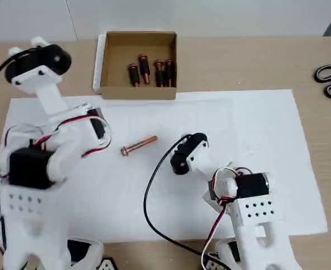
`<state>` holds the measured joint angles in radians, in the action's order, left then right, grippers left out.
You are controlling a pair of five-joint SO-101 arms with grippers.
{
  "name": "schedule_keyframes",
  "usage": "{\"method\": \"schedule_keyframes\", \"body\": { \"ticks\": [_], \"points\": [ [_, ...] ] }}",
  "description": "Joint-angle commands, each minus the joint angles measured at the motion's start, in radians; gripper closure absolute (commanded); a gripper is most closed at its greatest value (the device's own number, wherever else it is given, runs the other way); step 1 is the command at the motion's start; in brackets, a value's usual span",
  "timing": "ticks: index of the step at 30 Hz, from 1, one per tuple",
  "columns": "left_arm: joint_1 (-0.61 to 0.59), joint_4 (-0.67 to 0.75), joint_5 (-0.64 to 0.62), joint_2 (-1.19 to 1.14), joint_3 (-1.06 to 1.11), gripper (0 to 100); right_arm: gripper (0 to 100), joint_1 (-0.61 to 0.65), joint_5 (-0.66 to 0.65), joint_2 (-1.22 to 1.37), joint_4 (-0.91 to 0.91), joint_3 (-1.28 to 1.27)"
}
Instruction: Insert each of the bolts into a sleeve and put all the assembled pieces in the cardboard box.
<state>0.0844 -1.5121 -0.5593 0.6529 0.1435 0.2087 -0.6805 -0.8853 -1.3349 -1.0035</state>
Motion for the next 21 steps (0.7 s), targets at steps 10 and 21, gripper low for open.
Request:
{"method": "schedule_keyframes", "body": {
  "ticks": [10, 21],
  "points": [
    [0.005, 0.282, 0.0, 0.318, 0.38, 99, 82.0, -0.012, -0.064, -0.016, 0.206, -0.132],
    [0.005, 0.417, 0.104, 0.486, 0.648, 99, 82.0, -0.084, -0.071, 0.174, 0.341, -0.066]
  ]
}}
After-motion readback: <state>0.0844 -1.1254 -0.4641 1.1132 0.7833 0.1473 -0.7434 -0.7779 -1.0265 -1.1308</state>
